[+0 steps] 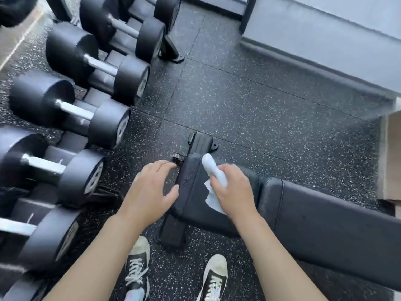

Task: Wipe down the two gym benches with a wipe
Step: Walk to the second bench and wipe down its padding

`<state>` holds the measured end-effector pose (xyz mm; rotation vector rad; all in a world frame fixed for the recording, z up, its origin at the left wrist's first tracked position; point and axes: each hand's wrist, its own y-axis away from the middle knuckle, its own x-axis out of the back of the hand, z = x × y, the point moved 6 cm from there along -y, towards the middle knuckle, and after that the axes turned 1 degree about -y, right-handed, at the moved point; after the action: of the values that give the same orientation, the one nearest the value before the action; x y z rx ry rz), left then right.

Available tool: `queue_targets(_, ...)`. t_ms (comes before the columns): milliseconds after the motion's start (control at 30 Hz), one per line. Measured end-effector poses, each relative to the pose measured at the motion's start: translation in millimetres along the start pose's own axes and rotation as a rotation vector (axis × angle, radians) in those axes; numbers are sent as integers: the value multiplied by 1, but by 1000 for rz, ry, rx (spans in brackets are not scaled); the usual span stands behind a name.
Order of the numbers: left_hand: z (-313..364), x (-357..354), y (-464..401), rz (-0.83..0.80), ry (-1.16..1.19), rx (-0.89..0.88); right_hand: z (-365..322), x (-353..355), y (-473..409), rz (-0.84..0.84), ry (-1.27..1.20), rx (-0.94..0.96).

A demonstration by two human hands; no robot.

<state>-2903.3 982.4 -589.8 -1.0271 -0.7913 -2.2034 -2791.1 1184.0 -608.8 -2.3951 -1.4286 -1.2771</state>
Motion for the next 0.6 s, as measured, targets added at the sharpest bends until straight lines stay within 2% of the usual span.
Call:
queue_targets(100,-32,-53,0,-61,-2,17,7,-42,-36,17,105,103)
queue_targets(300,-80,-131,11,-114,82,53,-10,-111,-107,28,273,437)
queue_targets(400,-96,-154,18,-113,121,48,-5,-132,-130,75,338,491)
queue_targets(533,-112,-171,28,-99,158,42,7,-149,-112,187,386,517)
queue_targets(600,-118,-175,37,-96,179,52,12,-162,-79,164,370,585)
